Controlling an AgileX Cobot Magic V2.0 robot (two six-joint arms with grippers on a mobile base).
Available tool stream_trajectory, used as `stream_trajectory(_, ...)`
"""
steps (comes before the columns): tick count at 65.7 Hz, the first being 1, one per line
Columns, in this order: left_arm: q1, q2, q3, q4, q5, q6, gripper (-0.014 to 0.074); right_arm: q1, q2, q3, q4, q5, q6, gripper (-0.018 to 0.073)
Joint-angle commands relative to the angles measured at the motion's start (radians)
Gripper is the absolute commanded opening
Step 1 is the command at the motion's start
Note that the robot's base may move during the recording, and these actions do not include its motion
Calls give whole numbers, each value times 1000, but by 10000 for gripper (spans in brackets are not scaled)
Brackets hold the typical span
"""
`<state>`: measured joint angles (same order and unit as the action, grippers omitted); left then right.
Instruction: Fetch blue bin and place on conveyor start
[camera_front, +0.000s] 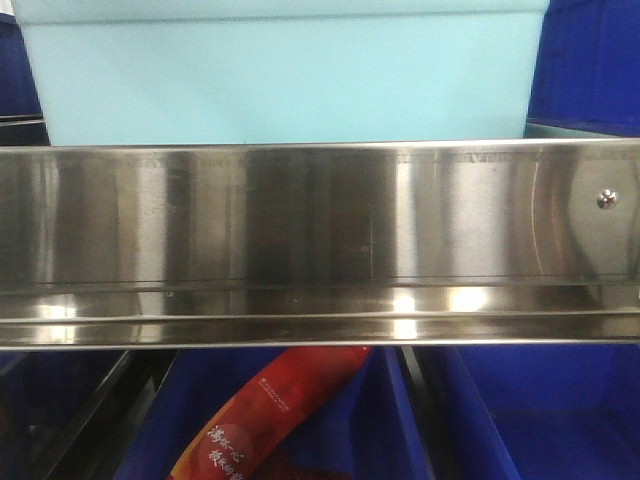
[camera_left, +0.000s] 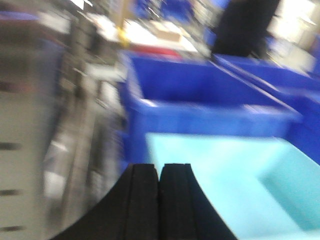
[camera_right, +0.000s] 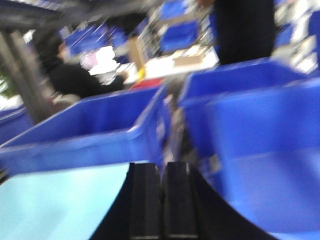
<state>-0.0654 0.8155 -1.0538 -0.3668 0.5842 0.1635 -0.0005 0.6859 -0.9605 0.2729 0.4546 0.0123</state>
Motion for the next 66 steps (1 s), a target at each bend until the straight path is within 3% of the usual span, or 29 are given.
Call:
stream_trajectory(1, -60, 68, -47, -62, 36, 41, -102, 73, 83, -43, 21, 22, -21, -161)
stream_trajectory(11, -191, 222, -135, -59, 29, 41, -102, 247, 242, -118, 23, 25, -21, -161)
stream_trajectory(19, -250, 333, -200, -43, 16, 10, -111, 317, 374, -191, 23, 57, -21, -154)
stream_trajectory(22, -258, 371, -232, 12, 16, -64, -111, 322, 425, -229, 19, 84, 2, -143)
stream_trajectory(27, -264, 437, -291, 160, 27, -246, -111, 322, 514, -295, -43, 150, 136, -139)
stream_trajectory(38, -292, 582, -437, 530, 165, -576, -111, 390, 735, -511, -463, 376, 427, -140)
stream_trajectory(41, -296, 607, -463, 569, 193, -626, -111, 409, 776, -557, -519, 413, 455, -140)
stream_trajectory(60, -296, 747, -570, 630, 353, -647, -111, 404, 955, -767, -528, 572, 458, -140)
stream_trajectory(66, -296, 772, -584, 662, 358, -647, -111, 397, 995, -798, -520, 596, 458, -140)
